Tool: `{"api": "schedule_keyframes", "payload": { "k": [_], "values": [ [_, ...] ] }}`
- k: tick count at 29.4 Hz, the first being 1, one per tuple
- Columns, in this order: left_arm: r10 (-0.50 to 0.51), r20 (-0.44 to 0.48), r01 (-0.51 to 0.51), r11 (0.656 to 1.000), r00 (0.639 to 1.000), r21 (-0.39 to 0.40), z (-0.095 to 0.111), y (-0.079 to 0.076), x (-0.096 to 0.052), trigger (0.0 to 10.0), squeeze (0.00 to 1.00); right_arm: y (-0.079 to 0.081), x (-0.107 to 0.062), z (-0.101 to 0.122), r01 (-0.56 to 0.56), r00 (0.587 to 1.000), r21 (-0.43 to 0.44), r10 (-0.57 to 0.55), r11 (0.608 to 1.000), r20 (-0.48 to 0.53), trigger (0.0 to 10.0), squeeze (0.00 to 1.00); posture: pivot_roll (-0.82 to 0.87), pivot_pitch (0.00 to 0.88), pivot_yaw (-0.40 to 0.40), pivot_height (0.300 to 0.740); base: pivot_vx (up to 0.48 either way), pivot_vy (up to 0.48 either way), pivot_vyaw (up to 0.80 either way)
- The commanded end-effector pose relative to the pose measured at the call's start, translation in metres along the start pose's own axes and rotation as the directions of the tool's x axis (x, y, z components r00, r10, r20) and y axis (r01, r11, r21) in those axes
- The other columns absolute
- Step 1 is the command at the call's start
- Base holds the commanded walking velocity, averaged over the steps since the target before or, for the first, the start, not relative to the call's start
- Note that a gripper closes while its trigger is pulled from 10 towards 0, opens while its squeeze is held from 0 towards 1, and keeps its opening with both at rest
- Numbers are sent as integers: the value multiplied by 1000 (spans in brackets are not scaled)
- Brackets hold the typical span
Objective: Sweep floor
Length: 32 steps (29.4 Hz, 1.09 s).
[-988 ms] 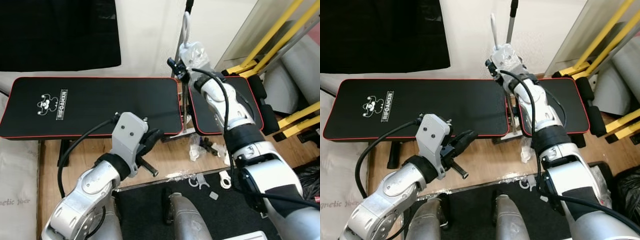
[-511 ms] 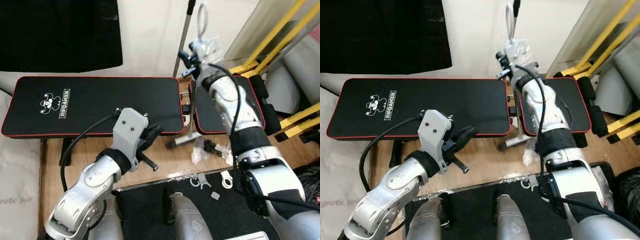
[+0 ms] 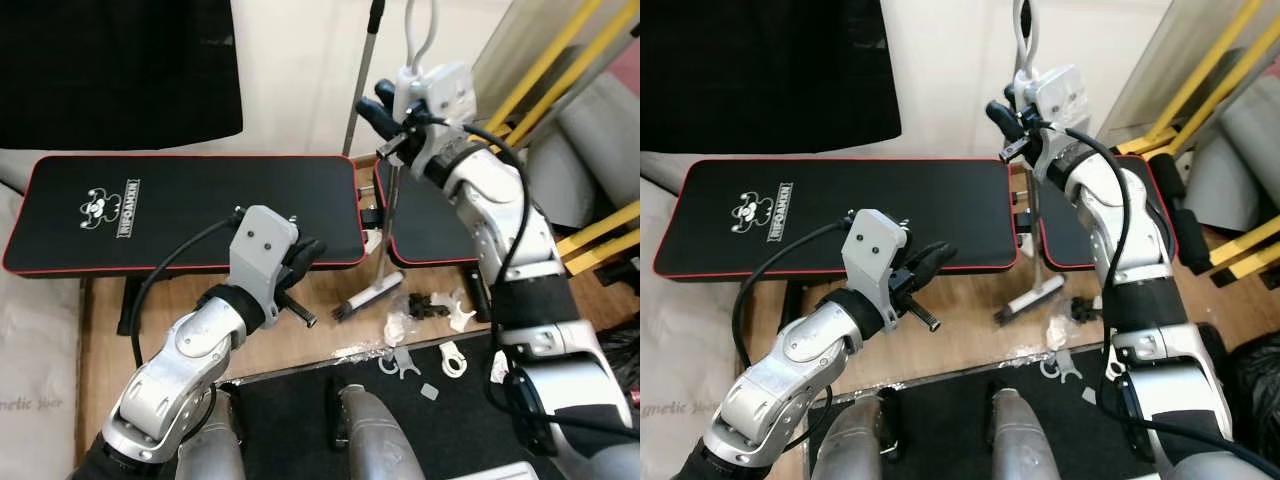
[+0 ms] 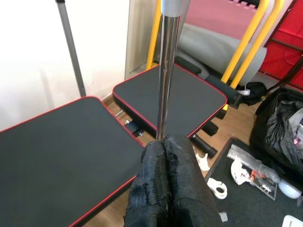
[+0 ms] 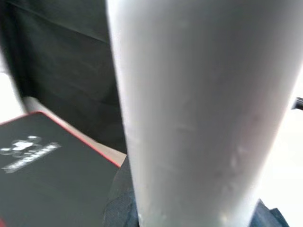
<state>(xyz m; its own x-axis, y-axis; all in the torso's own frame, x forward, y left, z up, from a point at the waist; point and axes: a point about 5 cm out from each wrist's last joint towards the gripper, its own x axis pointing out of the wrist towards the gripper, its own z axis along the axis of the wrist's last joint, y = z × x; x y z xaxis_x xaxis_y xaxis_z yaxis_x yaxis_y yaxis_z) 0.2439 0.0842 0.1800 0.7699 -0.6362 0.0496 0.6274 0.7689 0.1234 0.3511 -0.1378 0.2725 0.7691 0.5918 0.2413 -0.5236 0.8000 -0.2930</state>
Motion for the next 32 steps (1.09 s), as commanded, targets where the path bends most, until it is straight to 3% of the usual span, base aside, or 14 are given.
{"api": "schedule_keyframes", "payload": {
  "k": [1, 17, 23, 24, 32],
  "values": [
    [-118, -21, 118, 993, 993, -7, -7, -8, 1, 10000, 0, 8, -7, 8, -86, 996, 41, 85, 996, 23, 0, 0, -123, 198, -122, 740, 0, 0, 0],
    [-97, -28, 96, 995, 995, -8, -11, -3, 8, 10000, 0, 20, -21, 22, -116, 993, 110, 113, 987, 28, 0, 0, -151, 174, -123, 740, 0, 0, 0],
    [-52, -49, 51, 999, 997, -15, -15, 4, 11, 10000, 0, 27, -30, 26, -87, 996, 201, 81, 976, 37, 0, 0, -156, 154, -129, 740, 0, 0, 0],
    [-36, -53, 35, 999, 998, -22, -16, 6, 11, 10000, 0, 29, -31, 23, -66, 998, 228, 61, 971, 31, 10000, 0, -155, 143, -131, 740, 0, 0, 0],
    [2, -70, -5, 999, 998, -46, -20, 13, 12, 10000, 0, 44, -39, 10, 1, 1000, 320, -1, 947, 1, 10000, 0, -155, 105, -130, 740, 0, 0, 0]
  ]
}}
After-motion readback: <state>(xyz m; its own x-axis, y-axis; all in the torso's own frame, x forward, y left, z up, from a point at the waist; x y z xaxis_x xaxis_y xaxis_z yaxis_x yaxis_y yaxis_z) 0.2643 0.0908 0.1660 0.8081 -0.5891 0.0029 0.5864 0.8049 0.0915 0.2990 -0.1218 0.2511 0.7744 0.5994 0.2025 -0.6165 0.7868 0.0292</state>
